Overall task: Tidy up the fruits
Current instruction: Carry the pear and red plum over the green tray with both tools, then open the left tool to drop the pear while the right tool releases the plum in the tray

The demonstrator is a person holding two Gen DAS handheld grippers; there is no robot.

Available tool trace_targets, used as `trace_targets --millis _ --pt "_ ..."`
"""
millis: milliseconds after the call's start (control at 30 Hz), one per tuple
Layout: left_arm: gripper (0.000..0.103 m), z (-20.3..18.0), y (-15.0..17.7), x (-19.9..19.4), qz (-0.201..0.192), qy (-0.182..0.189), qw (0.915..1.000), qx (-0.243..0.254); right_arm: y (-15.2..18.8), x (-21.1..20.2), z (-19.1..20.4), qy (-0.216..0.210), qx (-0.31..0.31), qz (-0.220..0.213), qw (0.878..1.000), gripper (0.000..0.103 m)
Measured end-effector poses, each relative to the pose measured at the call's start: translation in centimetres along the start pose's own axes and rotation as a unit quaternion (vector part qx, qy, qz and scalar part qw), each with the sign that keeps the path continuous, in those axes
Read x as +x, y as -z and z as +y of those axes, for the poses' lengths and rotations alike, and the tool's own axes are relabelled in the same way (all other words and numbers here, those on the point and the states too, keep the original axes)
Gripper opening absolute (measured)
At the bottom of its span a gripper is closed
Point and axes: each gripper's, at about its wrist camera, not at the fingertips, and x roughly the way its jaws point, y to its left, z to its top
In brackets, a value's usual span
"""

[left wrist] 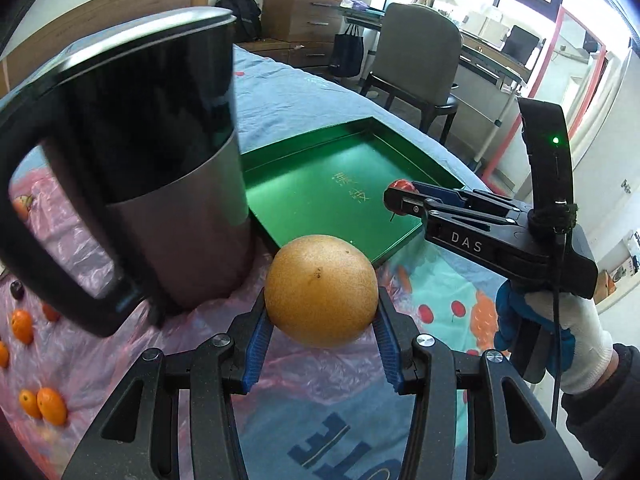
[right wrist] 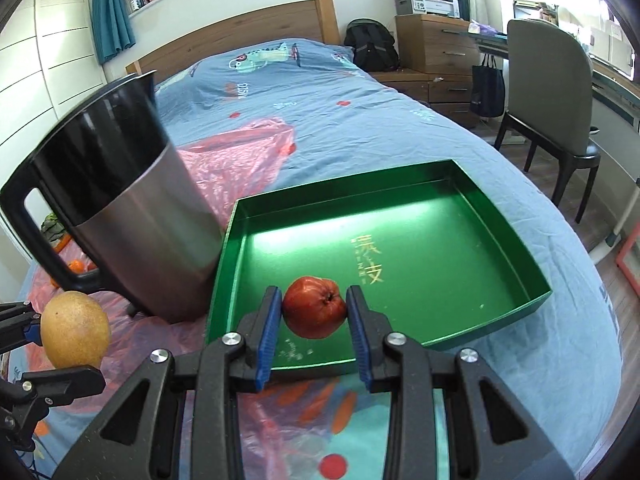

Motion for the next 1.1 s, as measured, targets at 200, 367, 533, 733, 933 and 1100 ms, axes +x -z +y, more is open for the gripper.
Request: trace_targets --millis 200,367,533,733,933,1100 --pt "0.042 -0.7 -2.6 5.7 0.035 0.000 0.9994 0.009 -1.9 4.2 -2.8 0.021 -0.024 0.010 0.999 0.000" --pt "0.042 0.0 -3.7 9.0 0.054 -0.011 0.9985 0.006 -3.1 7.4 -4.3 0.036 -0.033 0.020 0.999 0.000" --pt "0.042 0.2 -4.9 11.8 0.064 -0.028 0.9975 -0.003 -4.3 9.8 -6.3 0.057 -0.029 0.030 0.997 0.000" --pt "0.042 0.5 -6.9 14.8 0.065 -0.049 0.9965 -0.017 -6.2 11.3 -8.6 0.085 -0.014 0.030 0.996 0.000" --pt "0.043 0.6 -8.0 17.9 0.075 -0.070 0.9945 -0.023 -6.4 12.3 -9.8 0.108 -0.008 0.044 0.993 0.000" --pt "0.043 0.5 -8.1 18.3 0.076 -0.072 0.9942 -0.022 -6.3 12.9 -9.9 0.119 -0.004 0.051 0.992 0.000"
